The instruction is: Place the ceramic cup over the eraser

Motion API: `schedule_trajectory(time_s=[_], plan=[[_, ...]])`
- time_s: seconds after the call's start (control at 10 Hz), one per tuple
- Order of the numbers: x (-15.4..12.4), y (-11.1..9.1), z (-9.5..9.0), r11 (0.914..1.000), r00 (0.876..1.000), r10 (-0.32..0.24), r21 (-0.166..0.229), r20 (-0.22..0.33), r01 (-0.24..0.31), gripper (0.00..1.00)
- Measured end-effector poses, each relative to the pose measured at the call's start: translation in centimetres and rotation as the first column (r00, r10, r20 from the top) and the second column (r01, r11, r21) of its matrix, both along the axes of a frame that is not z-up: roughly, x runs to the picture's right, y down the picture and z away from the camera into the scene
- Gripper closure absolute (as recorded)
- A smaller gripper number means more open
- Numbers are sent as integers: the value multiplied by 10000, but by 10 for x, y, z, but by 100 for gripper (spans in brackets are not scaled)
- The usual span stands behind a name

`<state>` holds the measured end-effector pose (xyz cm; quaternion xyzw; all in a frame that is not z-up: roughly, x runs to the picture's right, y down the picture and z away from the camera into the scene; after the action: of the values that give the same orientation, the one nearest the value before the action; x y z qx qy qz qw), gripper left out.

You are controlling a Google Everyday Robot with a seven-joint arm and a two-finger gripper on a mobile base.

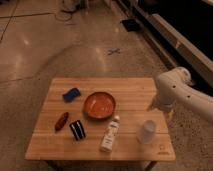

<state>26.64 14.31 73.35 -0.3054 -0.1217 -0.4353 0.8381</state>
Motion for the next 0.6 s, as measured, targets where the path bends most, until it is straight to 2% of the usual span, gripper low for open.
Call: schedule_trajectory(time_s=[0.1,0.6], plan=[[-7,13,-4,9999,9999,38,-168,162,-35,30],[-46,49,-9,9956,9927,431,-880,1126,-332,30]])
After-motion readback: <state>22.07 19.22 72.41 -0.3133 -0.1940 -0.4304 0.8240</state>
